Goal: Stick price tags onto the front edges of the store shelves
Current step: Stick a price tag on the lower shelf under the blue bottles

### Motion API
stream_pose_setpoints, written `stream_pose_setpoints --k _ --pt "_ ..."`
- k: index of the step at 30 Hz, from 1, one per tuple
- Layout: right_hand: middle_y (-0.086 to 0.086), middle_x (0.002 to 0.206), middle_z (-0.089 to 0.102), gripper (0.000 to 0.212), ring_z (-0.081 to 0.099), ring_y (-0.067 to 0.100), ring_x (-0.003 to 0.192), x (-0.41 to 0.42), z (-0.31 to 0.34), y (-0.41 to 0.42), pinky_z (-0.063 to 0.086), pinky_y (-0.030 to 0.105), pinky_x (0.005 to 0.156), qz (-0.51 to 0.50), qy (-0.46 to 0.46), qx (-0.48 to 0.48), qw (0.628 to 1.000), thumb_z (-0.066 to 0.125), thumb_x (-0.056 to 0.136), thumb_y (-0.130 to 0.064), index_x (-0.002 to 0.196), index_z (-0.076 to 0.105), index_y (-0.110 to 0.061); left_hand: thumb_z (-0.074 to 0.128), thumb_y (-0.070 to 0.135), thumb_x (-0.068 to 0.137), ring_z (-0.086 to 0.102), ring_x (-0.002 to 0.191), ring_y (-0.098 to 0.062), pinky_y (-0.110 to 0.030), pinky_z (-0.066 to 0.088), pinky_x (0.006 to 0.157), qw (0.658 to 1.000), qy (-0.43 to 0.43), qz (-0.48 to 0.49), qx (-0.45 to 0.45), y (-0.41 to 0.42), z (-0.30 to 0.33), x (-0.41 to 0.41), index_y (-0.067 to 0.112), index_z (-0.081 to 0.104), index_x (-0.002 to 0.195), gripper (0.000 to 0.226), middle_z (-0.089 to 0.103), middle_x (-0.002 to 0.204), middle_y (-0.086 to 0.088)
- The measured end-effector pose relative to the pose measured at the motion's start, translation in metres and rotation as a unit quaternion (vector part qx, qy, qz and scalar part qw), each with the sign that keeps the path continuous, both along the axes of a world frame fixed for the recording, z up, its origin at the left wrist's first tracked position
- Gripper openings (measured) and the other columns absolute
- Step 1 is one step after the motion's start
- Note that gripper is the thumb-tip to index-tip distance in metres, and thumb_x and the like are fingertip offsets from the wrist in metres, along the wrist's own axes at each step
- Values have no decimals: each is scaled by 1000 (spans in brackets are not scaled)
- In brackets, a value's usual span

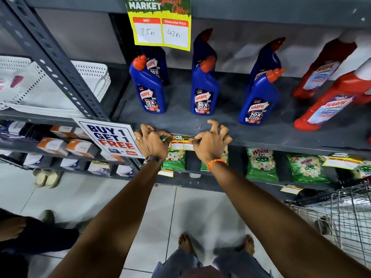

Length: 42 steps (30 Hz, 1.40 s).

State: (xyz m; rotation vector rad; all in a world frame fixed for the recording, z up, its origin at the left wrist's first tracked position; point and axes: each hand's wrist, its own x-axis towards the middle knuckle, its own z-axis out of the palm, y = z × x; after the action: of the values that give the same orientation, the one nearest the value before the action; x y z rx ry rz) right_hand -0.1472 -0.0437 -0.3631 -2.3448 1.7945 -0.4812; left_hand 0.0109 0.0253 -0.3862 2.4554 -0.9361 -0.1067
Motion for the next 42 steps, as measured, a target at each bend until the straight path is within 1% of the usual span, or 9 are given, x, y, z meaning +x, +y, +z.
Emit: stream_pose_setpoints --k 4,6,13,21,25,27,31,35,42 --pt "-4 147 40 11 30 33 127 0 4 8 28 48 89 7 11 0 1000 77 70 -38 75 78 -29 80 58 72 41 117 -34 -42 40 97 1000 8 -3 -2 5 4 0 37 81 92 29 44 122 2" --pt "-3 145 42 15 31 33 126 -29 -1 27 29 48 88 -75 -3 1 997 78 68 -41 75 78 -28 80 56 73 41 118 -34 -42 39 97 997 -10 -71 14 8 6 -27 36 81 92 28 45 123 1" --pt "-4 140 46 41 33 31 121 -34 -7 20 25 45 84 -83 42 -16 996 77 63 -63 73 78 -24 79 62 69 42 118 -37 -44 38 96 997 -51 -46 34 12 12 -16 30 76 83 35 46 123 -1" --pt "-3 133 52 26 35 31 116 -41 -17 35 24 45 82 -34 44 -57 997 71 72 -49 71 74 -24 79 36 76 46 110 -37 -42 39 86 985 -126 -111 36 22 16 -13 30 71 96 22 54 118 -4" --pt "-3 126 57 21 39 27 116 -56 -25 43 29 44 83 93 57 -115 987 61 78 -37 93 72 -26 73 21 76 51 105 -39 -45 41 83 953 -223 -199 48 40 -4 -15 24 71 109 34 60 121 -11" --pt "-2 127 59 35 41 26 115 -56 -25 43 32 44 83 160 90 -137 973 57 78 -28 110 68 -23 70 16 71 52 100 -37 -44 43 78 927 -273 -252 54 47 -13 -17 21 69 117 47 62 120 -10" --pt "3 137 55 55 41 28 116 -53 -23 41 38 46 83 211 153 -116 959 40 78 -21 128 60 -21 61 17 81 52 98 -34 -42 42 76 900 -302 -296 109 49 -17 -21 27 56 141 61 60 126 -8" --pt "6 144 49 62 43 31 121 -58 -19 34 36 47 87 217 213 -61 951 63 74 -19 135 56 -26 59 18 85 53 100 -35 -43 43 77 887 -297 -310 169 51 -14 -23 27 45 150 68 57 132 -11" --pt "6 154 41 67 38 32 135 -65 -19 26 33 58 99 226 264 -49 936 62 79 -18 143 48 -33 57 13 84 54 116 -38 -47 46 87 876 -295 -332 189 49 -14 -24 29 41 153 73 43 157 -11"
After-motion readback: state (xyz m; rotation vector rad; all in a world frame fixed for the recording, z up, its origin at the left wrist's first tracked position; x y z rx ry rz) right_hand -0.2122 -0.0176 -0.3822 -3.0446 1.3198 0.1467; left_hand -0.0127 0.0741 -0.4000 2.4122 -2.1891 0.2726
